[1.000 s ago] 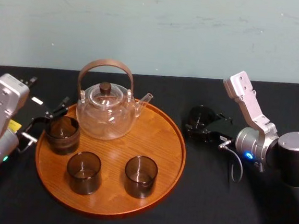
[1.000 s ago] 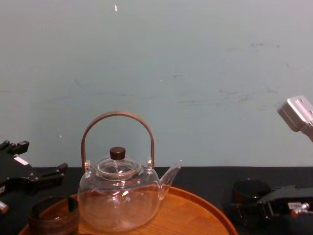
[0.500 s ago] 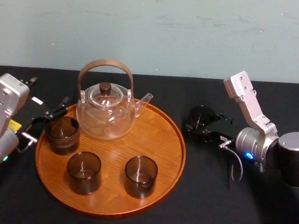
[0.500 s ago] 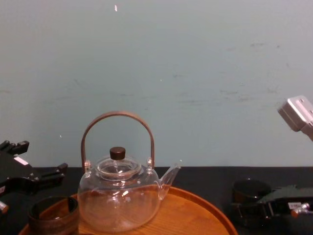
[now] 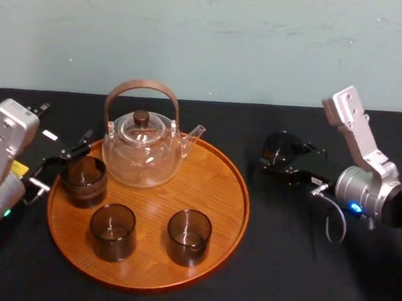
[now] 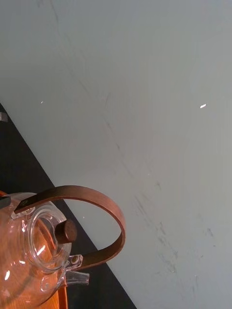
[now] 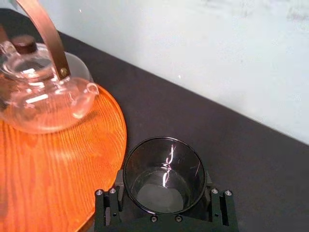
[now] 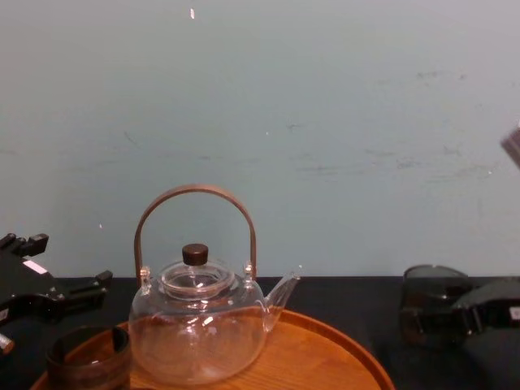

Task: Pick up the glass from the table and place it on the tray.

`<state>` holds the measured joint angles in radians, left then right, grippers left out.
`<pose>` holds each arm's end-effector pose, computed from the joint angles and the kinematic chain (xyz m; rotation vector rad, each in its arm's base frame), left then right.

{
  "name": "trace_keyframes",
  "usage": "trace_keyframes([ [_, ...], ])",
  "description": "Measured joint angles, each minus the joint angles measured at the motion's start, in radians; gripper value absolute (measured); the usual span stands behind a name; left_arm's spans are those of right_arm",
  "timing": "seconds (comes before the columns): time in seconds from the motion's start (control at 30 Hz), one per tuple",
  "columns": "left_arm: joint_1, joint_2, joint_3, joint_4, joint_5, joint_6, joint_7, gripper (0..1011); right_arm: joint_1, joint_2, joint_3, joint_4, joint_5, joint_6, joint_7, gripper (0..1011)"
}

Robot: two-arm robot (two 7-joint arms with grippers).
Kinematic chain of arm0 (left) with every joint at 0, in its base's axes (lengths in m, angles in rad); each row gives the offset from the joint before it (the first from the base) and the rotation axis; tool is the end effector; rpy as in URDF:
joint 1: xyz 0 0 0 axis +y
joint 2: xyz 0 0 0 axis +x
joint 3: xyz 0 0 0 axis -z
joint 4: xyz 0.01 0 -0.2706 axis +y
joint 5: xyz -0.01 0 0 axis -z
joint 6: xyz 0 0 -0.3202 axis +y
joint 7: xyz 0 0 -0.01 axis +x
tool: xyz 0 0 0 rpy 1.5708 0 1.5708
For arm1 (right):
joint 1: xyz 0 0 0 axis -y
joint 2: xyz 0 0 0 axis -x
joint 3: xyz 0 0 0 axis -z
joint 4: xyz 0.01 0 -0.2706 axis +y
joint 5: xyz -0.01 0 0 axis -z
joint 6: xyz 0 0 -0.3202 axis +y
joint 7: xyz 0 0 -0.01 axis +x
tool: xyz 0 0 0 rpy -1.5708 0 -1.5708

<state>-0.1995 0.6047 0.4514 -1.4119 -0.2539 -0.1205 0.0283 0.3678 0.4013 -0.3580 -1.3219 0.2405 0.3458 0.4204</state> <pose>0.3657 0.0687 -0.2888 0.3046 -0.2850 1.2480 0.4217 -0.0365 -0.2454 -0.4284 0.1243 -0.9589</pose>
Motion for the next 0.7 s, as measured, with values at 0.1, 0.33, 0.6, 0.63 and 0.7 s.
trace_keyframes([
  [0.1,0.000,0.000,0.000,0.000,0.000,0.000,0.000,1001,-0.017,0.021,0.010,-0.058,0.009,0.013,-0.001,904],
  [0.33,0.000,0.000,0.000,0.000,0.000,0.000,0.000,1001,-0.035,0.053,0.017,-0.145,0.023,0.034,0.001,904],
  [0.6,0.000,0.000,0.000,0.000,0.000,0.000,0.000,1002,-0.035,0.072,0.005,-0.193,0.035,0.036,0.015,904],
  [0.63,0.000,0.000,0.000,0.000,0.000,0.000,0.000,1001,-0.034,0.073,0.002,-0.195,0.036,0.035,0.017,904],
  [0.7,0.000,0.000,0.000,0.000,0.000,0.000,0.000,1001,-0.029,0.075,-0.009,-0.197,0.037,0.030,0.024,904],
])
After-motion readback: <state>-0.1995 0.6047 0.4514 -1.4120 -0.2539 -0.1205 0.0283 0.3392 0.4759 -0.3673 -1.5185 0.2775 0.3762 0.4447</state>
